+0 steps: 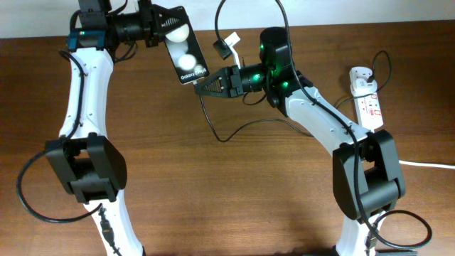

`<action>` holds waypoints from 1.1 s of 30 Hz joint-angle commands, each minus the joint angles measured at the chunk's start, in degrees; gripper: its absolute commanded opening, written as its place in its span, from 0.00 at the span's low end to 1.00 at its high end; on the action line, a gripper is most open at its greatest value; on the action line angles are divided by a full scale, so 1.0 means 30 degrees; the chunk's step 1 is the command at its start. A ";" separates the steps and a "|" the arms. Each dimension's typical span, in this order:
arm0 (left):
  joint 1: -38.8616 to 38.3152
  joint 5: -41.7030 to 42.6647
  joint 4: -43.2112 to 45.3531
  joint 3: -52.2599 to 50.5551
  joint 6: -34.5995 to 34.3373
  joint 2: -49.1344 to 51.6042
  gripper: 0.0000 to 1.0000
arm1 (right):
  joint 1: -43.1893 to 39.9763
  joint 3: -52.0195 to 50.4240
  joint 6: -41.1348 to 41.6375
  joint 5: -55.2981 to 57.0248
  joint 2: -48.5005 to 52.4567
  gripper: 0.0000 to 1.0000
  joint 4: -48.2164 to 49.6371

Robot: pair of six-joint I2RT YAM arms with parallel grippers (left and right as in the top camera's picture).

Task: Plug charger to phone and switch on socket
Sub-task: 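Push the USB-C tip upward into the phone's port with the right gripper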

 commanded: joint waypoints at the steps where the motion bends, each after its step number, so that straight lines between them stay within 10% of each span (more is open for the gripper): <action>1: -0.0168 0.0729 0.0036 0.0240 -0.0248 -0.0561 0.00 | 0.0087 0.0226 0.0015 0.0109 -0.0372 0.04 0.0124; 33: -0.0109 0.1064 0.0189 0.0240 -0.0109 -0.0561 0.00 | -0.0670 0.0226 0.0306 -0.0124 -0.0372 0.04 0.0291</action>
